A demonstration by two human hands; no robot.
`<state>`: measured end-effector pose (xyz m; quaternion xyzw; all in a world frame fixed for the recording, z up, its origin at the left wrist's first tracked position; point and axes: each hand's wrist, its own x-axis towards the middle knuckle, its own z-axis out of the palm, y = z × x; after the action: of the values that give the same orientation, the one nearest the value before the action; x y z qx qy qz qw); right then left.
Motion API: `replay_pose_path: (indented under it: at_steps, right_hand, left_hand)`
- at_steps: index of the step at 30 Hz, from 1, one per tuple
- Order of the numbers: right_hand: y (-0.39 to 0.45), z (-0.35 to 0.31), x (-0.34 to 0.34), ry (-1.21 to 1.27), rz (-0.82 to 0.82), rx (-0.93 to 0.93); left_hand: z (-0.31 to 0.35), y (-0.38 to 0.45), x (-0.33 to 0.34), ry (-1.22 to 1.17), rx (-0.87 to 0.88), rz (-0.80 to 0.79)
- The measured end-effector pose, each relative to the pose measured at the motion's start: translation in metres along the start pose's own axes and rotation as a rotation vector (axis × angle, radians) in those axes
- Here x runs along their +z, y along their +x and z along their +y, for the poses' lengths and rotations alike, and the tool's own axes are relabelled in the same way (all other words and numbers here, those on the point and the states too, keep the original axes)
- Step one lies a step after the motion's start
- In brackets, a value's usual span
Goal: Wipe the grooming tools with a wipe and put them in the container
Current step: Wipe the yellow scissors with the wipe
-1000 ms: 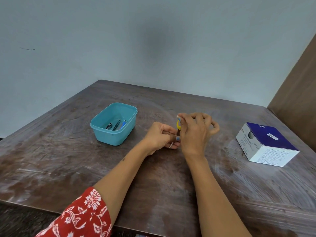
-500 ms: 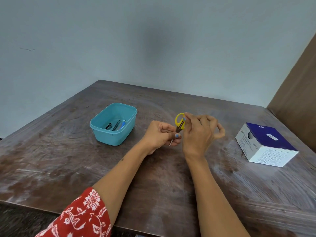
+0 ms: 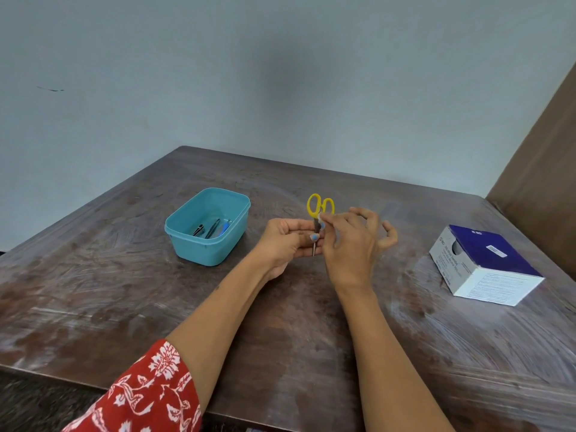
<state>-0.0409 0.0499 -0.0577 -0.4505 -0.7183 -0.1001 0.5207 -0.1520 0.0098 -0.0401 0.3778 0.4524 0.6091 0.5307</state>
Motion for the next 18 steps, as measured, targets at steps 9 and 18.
replay_pose_path:
  at_steps: [9,18]
  right_hand:
    - [-0.0022,-0.0058,-0.0016,0.028,-0.103,-0.064]
    - [-0.0058,-0.0102,-0.0001,0.042,-0.147,-0.074]
  left_hand:
    - [0.0037,0.0036,0.0000,-0.094,-0.026,0.078]
    - [0.0028,0.0056,-0.0027,-0.103,-0.011,0.196]
